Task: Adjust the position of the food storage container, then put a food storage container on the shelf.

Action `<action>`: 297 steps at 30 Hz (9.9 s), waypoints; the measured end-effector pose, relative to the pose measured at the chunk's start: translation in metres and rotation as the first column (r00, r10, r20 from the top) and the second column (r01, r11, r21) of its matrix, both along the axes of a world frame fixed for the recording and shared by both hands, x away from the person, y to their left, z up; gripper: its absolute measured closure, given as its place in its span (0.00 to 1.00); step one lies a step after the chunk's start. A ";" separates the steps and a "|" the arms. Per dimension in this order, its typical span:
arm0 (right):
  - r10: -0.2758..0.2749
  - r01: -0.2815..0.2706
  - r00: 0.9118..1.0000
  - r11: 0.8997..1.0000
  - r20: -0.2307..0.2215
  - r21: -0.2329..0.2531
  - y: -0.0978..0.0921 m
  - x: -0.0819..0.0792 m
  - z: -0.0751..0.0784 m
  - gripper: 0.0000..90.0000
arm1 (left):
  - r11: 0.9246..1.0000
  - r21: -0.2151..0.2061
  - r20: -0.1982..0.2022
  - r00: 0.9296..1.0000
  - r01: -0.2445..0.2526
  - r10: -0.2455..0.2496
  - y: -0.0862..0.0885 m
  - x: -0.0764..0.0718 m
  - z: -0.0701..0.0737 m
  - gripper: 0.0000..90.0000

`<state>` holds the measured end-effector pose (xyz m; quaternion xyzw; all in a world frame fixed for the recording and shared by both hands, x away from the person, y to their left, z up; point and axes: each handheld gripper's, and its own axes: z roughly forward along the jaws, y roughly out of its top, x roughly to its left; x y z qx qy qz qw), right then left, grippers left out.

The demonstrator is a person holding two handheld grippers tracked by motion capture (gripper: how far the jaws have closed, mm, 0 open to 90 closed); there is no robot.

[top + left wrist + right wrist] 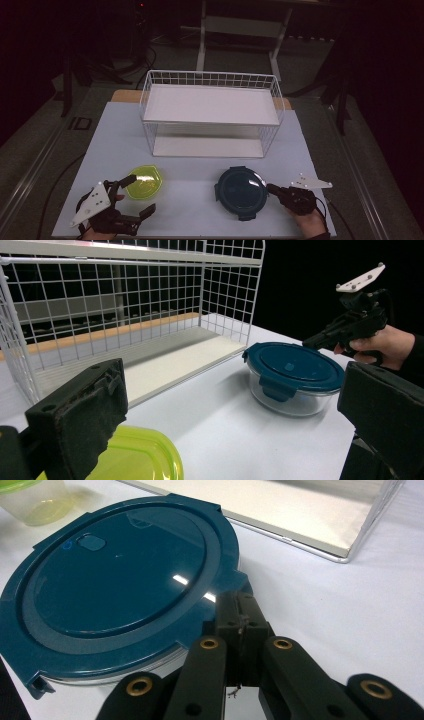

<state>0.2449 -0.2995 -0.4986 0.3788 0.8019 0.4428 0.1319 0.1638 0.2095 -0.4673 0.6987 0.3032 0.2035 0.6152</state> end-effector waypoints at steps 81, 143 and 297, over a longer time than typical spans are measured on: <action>0.048 -0.058 0.946 0.998 0.321 0.023 0.016 -0.033 0.065 0.18 | 0.965 0.002 -0.493 0.839 0.263 -0.228 -0.137 0.085 0.001 0.00; 0.001 0.025 0.972 0.994 -0.234 0.110 0.008 -0.003 0.017 0.30 | 0.954 -0.191 -0.770 0.567 0.232 -0.292 -0.140 0.109 -0.054 0.56; 0.066 0.101 0.921 0.911 -0.384 0.399 0.086 0.174 0.187 0.58 | 0.975 -0.209 -0.544 0.820 0.073 -0.178 -0.067 0.254 0.144 0.54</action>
